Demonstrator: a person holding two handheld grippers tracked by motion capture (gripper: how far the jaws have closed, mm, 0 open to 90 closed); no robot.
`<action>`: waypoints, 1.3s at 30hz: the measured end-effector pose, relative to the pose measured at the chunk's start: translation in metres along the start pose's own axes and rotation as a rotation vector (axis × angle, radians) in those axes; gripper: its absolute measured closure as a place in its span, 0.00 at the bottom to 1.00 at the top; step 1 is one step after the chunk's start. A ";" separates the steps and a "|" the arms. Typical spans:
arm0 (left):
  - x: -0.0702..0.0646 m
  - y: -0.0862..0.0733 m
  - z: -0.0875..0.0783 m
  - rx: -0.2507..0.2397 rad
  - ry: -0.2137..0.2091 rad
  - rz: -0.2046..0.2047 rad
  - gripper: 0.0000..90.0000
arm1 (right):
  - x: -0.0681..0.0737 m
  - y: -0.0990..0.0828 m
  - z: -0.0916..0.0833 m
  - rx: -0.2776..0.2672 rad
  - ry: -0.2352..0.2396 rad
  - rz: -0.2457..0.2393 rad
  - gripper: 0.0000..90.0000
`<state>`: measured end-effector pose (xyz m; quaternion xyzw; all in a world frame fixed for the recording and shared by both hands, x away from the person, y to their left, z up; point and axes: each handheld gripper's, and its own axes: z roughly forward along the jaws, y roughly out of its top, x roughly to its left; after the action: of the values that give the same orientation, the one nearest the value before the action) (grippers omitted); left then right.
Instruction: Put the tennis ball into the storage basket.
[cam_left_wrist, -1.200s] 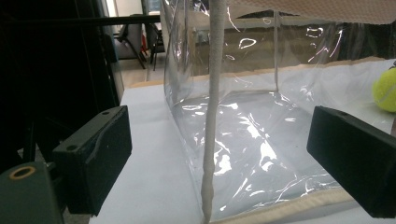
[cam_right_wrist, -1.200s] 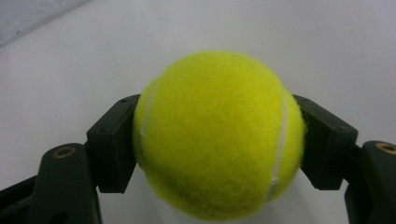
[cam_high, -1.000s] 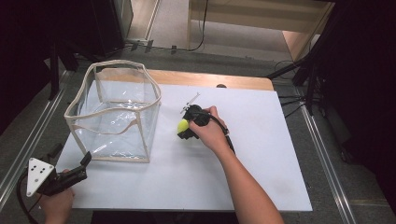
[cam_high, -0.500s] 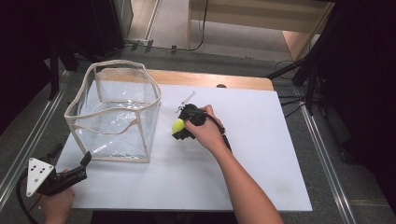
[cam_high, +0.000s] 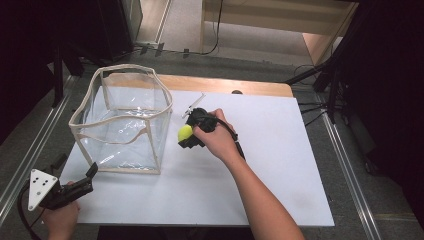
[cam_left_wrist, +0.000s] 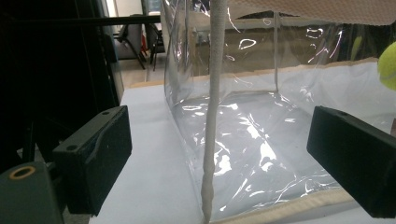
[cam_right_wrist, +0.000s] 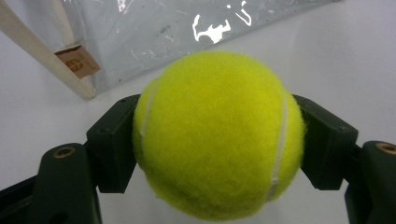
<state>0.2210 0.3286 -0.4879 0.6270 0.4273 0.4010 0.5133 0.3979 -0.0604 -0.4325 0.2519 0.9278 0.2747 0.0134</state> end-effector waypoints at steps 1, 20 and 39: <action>0.000 0.000 0.000 -0.001 0.000 0.000 0.08 | 0.001 0.001 -0.002 -0.001 0.000 0.000 0.26; 0.000 0.000 0.000 -0.003 0.000 -0.002 0.08 | 0.006 0.014 -0.032 -0.028 0.009 -0.035 0.26; 0.001 0.000 0.000 -0.003 0.000 -0.001 0.08 | 0.005 0.037 -0.062 -0.047 0.018 -0.057 0.26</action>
<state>0.2214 0.3291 -0.4879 0.6259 0.4273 0.4013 0.5145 0.4003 -0.0628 -0.3606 0.2226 0.9281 0.2980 0.0188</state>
